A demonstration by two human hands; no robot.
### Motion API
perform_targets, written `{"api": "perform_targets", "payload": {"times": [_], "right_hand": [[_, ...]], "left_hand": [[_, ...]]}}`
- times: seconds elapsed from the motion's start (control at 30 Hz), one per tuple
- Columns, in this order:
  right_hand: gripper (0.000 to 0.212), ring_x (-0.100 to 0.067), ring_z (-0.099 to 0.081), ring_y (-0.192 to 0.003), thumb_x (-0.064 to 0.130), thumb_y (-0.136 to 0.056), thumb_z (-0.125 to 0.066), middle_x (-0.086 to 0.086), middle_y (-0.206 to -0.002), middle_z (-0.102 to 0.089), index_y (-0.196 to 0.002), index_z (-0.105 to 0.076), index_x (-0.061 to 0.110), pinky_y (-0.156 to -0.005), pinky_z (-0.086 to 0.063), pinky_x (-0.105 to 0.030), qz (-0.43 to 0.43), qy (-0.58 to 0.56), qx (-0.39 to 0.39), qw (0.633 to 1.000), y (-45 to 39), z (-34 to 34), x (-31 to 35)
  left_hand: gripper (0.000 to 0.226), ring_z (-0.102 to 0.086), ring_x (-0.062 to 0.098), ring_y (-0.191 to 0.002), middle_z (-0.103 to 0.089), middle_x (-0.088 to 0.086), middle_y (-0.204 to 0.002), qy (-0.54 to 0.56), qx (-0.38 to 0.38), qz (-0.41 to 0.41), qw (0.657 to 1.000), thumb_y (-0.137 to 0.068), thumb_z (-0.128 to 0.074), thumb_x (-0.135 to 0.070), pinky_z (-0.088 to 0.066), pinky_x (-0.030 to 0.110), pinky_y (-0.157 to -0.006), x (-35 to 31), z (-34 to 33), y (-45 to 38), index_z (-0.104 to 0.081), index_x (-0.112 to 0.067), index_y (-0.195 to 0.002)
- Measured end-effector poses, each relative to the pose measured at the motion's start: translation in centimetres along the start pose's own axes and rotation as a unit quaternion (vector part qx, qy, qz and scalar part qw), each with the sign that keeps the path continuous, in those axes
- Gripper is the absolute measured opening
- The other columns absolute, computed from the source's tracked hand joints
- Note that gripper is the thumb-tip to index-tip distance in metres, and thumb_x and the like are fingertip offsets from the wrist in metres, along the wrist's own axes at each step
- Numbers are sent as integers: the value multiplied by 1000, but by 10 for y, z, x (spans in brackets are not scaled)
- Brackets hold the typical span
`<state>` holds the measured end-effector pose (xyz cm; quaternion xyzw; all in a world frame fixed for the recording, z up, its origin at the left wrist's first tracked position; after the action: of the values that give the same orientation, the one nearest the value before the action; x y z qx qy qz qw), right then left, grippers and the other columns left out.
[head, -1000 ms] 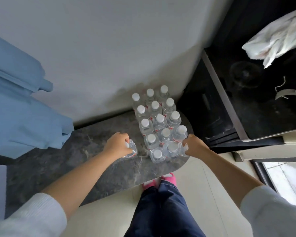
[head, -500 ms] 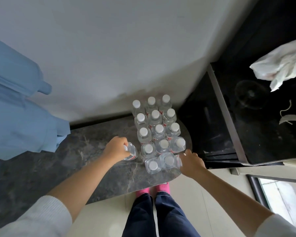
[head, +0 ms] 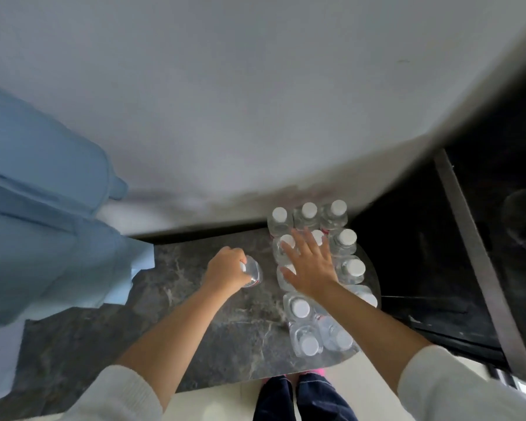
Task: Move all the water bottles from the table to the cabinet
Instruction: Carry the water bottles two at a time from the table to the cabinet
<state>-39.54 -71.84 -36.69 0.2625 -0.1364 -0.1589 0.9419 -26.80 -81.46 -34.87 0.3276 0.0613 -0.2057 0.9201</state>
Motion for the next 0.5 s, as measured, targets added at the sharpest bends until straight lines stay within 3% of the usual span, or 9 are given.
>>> {"api": "perform_targets", "payload": {"times": [0.13, 0.5], "right_hand": [[58, -26, 21, -145, 50, -97, -17, -3, -159, 16, -148, 6, 33, -110, 20, -47, 2, 32, 9, 999, -19, -10, 0], [57, -24, 19, -146, 48, -97, -14, -6, -158, 18, -146, 13, 34, -108, 22, -47, 0, 42, 14, 999, -28, -18, -2]], "left_hand": [[29, -57, 26, -109, -55, 11, -120, 2, -10, 2, 1000, -82, -63, -11, -46, 31, -86, -2, 9, -27, -62, -8, -111], [31, -58, 31, -109, -63, 14, -117, 10, -27, -24, 999, -82, -65, -11, -46, 34, -85, -17, 18, -86, -64, -5, -112]]}}
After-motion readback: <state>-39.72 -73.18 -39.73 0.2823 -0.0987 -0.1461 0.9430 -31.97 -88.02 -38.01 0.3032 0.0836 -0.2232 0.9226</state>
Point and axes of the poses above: each hand's wrist, its own y-axis away from the middle knuckle, its own z-axis out of the back of the hand, x = y × z, the point moved 5 cm from there along -y, towards the middle knuckle
